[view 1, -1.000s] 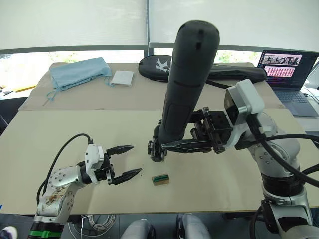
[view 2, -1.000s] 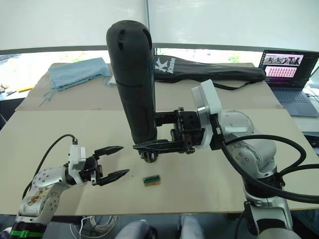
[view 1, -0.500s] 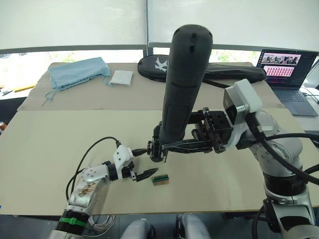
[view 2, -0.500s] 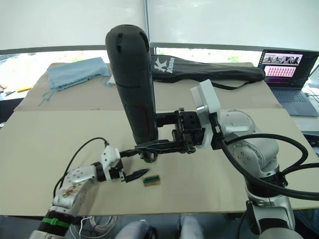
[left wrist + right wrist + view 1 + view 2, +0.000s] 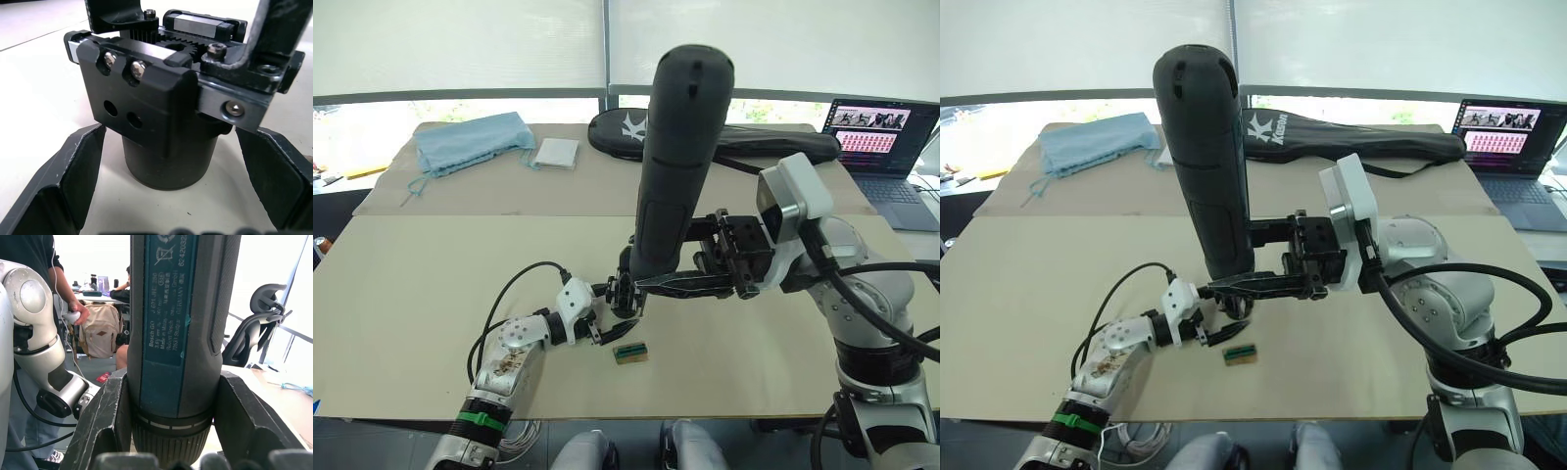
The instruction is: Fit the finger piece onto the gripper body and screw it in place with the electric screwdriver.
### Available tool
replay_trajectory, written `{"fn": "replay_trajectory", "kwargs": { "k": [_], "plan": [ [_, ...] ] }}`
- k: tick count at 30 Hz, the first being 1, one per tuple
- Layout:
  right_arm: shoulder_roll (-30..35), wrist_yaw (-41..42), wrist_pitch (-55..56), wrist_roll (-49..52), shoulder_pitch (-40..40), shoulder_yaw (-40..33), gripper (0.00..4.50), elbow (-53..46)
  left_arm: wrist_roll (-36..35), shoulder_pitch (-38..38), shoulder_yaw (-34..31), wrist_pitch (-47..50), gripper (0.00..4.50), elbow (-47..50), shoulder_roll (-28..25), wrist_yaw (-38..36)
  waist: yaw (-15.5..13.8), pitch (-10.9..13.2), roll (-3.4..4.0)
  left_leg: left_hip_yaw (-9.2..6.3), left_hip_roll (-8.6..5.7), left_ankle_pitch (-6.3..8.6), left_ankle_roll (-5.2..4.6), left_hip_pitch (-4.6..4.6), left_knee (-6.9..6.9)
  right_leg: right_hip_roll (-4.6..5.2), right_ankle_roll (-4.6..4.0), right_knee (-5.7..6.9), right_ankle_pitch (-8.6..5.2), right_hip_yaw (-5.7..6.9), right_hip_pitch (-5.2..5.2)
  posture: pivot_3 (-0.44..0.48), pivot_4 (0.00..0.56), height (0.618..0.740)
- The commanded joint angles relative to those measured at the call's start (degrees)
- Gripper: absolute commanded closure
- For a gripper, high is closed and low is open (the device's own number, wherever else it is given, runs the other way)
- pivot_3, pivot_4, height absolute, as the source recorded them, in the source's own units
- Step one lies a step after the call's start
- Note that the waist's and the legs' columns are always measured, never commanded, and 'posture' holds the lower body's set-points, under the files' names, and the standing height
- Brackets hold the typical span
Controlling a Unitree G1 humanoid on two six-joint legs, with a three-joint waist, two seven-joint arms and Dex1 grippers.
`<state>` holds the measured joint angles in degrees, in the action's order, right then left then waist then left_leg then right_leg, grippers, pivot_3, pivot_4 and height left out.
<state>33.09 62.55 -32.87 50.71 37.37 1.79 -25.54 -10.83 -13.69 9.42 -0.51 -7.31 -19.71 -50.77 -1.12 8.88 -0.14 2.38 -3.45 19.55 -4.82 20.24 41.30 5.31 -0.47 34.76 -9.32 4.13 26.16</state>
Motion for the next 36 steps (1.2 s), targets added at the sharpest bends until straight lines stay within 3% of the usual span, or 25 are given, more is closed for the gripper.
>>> {"fn": "replay_trajectory", "kwargs": {
  "k": [1, 3, 6, 19, 27, 29, 30, 32, 36],
  "plan": [
    [0.6, -0.4, 0.4, 1.5, 0.3, -2.3, 2.58, -2.3, 0.9, -0.4, 1.4, 1.0, 0.43, -1.3, 0.1, -0.3, -0.1, 0.0, 0.0, 0.0, 0.0, 0.0, 0.0, 0.0, 0.0, 0.0, 0.0, 0.0, 0.0, 0.0, 0.0, 0.0, 0.15, 0.74],
    [0.7, -0.5, 0.4, 1.5, 0.3, -2.4, 2.58, -2.3, 1.1, -0.7, 1.5, 0.7, 0.88, -1.7, -0.5, -0.8, -0.2, 0.0, 0.0, 0.0, 0.0, 0.0, 0.0, 0.0, 0.0, 0.01, 0.0, 0.0, 0.0, 0.0, 0.0, 0.0, 0.15, 0.74],
    [0.9, -0.6, 0.4, 1.6, 0.2, -2.4, 2.58, -2.4, 0.5, -1.6, 1.0, 1.0, 2.18, -2.7, -1.0, -1.6, -0.2, 0.0, 0.0, 0.0, 0.0, 0.0, -0.01, 0.0, 0.0, 0.0, 0.0, 0.0, 0.0, 0.0, 0.0, 0.0, 0.15, 0.74],
    [1.4, -1.3, -0.6, 2.7, -0.4, -2.6, 2.58, -3.1, -0.7, -9.8, 2.2, -4.6, 2.23, -14.8, -3.4, -16.5, 0.1, 0.0, -0.01, 0.0, 0.0, 0.01, -0.02, 0.01, 0.01, 0.0, 0.0, 0.0, 0.0, 0.03, 0.02, 0.0, 0.15, 0.74],
    [1.5, -1.6, -1.1, 2.8, -0.5, -2.7, 2.58, -3.6, -0.6, -11.5, 1.5, -4.7, 2.23, -20.0, -1.7, -16.6, -0.2, 0.0, -0.02, 0.0, 0.0, 0.01, -0.02, 0.01, 0.07, 0.01, 0.01, 0.0, 0.01, 0.04, -0.02, 0.0, 0.15, 0.74],
    [1.5, -1.7, -1.2, 2.8, -0.5, -2.6, 2.58, -3.7, -0.4, -11.1, 1.5, -5.0, 1.19, -19.8, -1.8, -16.7, -0.2, 0.0, -0.02, 0.0, 0.0, 0.01, -0.02, 0.01, 0.09, 0.01, 0.02, 0.0, 0.01, 0.04, -0.03, 0.0, 0.15, 0.74],
    [1.5, -1.6, -1.3, 2.8, -0.5, -2.6, 2.58, -3.7, -0.5, -10.9, 1.3, -5.0, 0.97, -19.6, -1.7, -16.4, -0.2, 0.0, -0.02, 0.0, 0.0, 0.01, -0.03, 0.01, 0.09, 0.01, 0.02, 0.0, 0.01, 0.03, -0.03, 0.0, 0.15, 0.74],
    [1.5, -1.6, -1.4, 2.9, -0.5, -2.6, 2.58, -3.7, -0.5, -10.2, 0.5, -6.0, 0.05, -19.3, -1.6, -15.0, -0.2, 0.0, -0.01, 0.0, 0.0, 0.01, -0.03, 0.01, 0.08, 0.01, 0.02, 0.0, 0.01, 0.02, -0.02, 0.0, 0.15, 0.74],
    [1.7, -1.5, -1.4, 2.9, -0.5, -2.7, 2.58, -3.7, -1.1, -6.6, -0.9, -8.4, 0.05, -16.0, -2.5, -14.4, 0.1, 0.0, -0.01, 0.0, 0.01, 0.01, -0.03, 0.0, 0.05, 0.01, 0.02, 0.0, 0.01, 0.0, -0.01, 0.0, 0.15, 0.74]
  ]
}}
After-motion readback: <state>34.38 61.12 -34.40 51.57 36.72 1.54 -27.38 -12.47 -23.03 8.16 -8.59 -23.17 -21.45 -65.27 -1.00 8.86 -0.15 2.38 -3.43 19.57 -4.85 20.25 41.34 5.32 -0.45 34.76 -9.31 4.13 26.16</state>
